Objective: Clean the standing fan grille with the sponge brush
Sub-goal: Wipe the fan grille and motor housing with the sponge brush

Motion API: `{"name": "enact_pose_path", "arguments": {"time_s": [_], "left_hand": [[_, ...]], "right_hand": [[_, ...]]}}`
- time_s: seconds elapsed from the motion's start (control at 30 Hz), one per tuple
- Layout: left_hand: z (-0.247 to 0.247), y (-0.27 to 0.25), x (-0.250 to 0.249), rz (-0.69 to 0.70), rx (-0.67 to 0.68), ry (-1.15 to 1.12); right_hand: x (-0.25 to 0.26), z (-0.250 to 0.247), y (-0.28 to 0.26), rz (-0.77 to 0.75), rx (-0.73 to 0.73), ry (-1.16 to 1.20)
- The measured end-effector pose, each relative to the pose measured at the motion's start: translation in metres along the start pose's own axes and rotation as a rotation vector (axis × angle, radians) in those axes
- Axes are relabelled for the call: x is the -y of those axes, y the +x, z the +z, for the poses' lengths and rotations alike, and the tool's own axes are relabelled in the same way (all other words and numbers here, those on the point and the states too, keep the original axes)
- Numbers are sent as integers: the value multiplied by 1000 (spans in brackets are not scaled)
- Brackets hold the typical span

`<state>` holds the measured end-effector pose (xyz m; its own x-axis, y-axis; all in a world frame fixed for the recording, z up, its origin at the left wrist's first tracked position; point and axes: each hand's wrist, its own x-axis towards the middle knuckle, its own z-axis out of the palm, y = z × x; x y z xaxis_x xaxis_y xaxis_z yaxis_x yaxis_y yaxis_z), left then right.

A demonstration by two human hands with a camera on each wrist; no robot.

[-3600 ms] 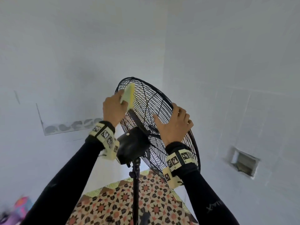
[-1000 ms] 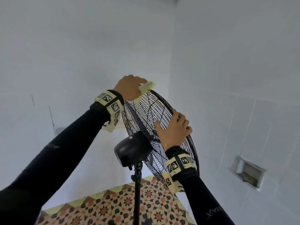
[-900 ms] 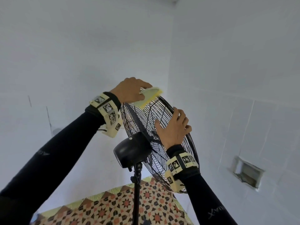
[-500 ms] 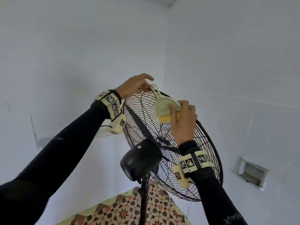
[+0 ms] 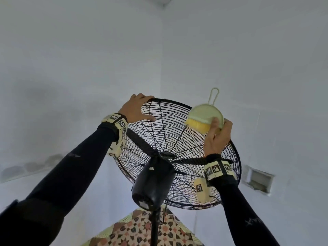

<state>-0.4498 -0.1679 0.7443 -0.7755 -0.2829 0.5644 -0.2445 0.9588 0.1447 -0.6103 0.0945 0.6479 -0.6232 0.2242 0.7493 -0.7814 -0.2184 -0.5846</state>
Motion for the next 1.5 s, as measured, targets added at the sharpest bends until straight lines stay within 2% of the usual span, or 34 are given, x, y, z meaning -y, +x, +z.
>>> {"name": "enact_pose_path", "arguments": {"time_s": [0.2, 0.3, 0.37, 0.4, 0.5, 0.57, 0.7, 0.77, 0.87, 0.9, 0.93, 1.0, 1.07, 1.13, 1.27, 1.4, 1.5], "left_hand": [[-2, -12, -7, -83, -65, 178], [1, -17, -28, -94, -102, 366], [7, -20, -40, -102, -156, 475], [9, -22, -44, -111, -186, 494], [15, -28, -49, -123, -276, 451], [14, -31, -48, -130, -307, 440], [7, -38, -51, -193, -176, 511], [6, -38, -54, -188, -157, 492], [6, -36, -62, -215, -144, 489], [6, -35, -64, -228, -137, 495], [7, -34, -65, -232, -135, 498], [9, -33, -66, -217, -142, 498], [9, -32, -63, -204, -148, 486], [8, -32, -59, -195, -142, 475], [7, -36, -54, -189, -156, 475], [5, -39, -48, -190, -165, 449], [5, -39, -46, -170, -163, 446]], "right_hand": [[-3, 15, 30, 124, 14, -8], [12, 21, 27, 163, 8, 37], [26, 26, 16, 145, 56, 39], [32, 31, 11, 149, 123, 22], [48, 43, 1, 212, 462, -80], [58, 48, 3, 227, 636, -101], [70, 54, 21, 267, 895, -16], [79, 55, 27, 263, 861, 147], [91, 64, 30, 112, 552, 297], [95, 68, 29, 66, 507, 282], [98, 70, 25, 22, 519, 248], [97, 76, 17, -42, 654, 93], [98, 77, 18, -28, 765, -35], [103, 77, 26, -13, 817, -51], [96, 83, 26, -29, 704, -19], [89, 75, 15, 13, 733, 22], [97, 75, 16, -98, 609, 123]]}}
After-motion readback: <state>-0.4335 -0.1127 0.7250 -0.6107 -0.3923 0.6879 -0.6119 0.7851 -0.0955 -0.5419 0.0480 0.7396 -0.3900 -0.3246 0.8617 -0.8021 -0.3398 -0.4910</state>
